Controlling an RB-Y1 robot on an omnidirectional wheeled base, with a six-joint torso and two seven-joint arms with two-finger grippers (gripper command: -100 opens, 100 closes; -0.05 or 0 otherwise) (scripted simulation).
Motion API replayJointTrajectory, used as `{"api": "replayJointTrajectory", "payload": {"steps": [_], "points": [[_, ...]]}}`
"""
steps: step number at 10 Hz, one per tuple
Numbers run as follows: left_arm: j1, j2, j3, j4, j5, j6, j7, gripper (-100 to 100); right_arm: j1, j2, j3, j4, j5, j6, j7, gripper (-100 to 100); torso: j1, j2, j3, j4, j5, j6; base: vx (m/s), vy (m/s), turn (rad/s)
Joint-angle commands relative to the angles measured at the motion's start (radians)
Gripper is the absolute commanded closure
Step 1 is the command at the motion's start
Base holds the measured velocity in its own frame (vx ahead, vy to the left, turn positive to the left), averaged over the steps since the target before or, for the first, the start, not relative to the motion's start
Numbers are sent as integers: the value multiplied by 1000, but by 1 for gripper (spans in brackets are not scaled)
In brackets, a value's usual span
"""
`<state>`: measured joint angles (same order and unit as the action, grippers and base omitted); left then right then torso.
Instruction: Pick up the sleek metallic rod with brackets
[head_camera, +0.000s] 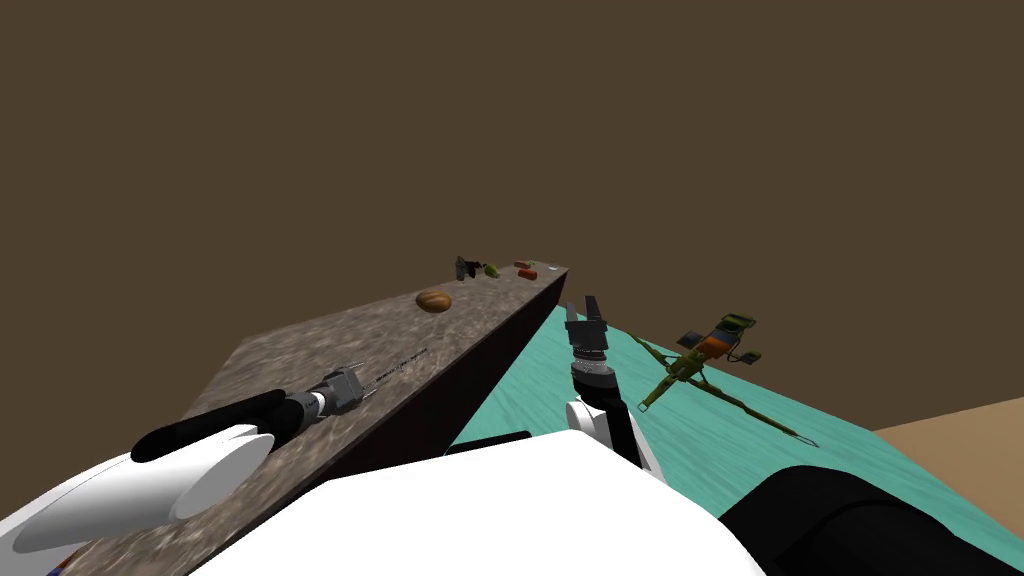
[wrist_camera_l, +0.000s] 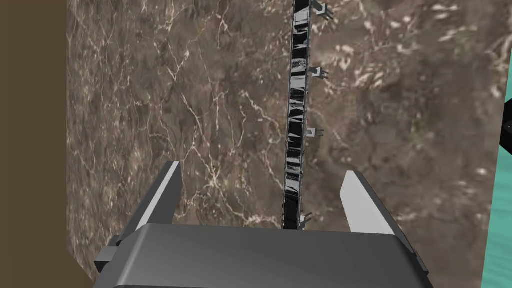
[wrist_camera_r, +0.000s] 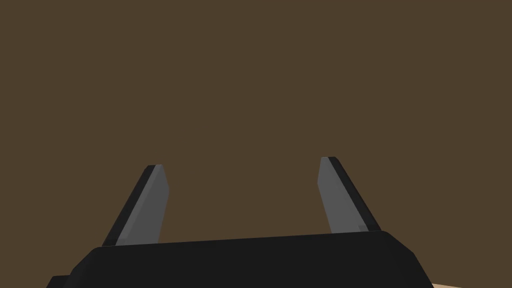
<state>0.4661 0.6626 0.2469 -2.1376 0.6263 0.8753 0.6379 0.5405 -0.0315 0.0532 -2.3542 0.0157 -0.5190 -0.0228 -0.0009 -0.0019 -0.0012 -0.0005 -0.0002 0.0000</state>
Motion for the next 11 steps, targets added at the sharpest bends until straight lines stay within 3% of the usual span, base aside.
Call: {"api": "replayJointTrajectory", "payload": {"steps": [1, 2, 5, 7, 11], "points": [[3, 14, 6, 0, 13, 45, 16, -100, 0, 0, 0, 0, 0, 0, 0, 0, 0, 0, 0, 0, 0, 0, 28, -11, -16], [2, 40, 15, 9, 38, 78, 40, -100, 0, 0, 0, 0, 0, 0, 0, 0, 0, 0, 0, 0, 0, 0, 34, -12, -24], [1, 64, 23, 18, 61, 139, 63, -100, 0, 0, 0, 0, 0, 0, 0, 0, 0, 0, 0, 0, 0, 0, 27, -9, -19], [0, 110, 38, 32, 103, 205, 106, -100, 0, 0, 0, 0, 0, 0, 0, 0, 0, 0, 0, 0, 0, 0, 35, -13, -33], [-1, 149, 50, 42, 139, 294, 142, -100, 0, 0, 0, 0, 0, 0, 0, 0, 0, 1, 0, 0, 0, 0, 26, -9, -17]]}}
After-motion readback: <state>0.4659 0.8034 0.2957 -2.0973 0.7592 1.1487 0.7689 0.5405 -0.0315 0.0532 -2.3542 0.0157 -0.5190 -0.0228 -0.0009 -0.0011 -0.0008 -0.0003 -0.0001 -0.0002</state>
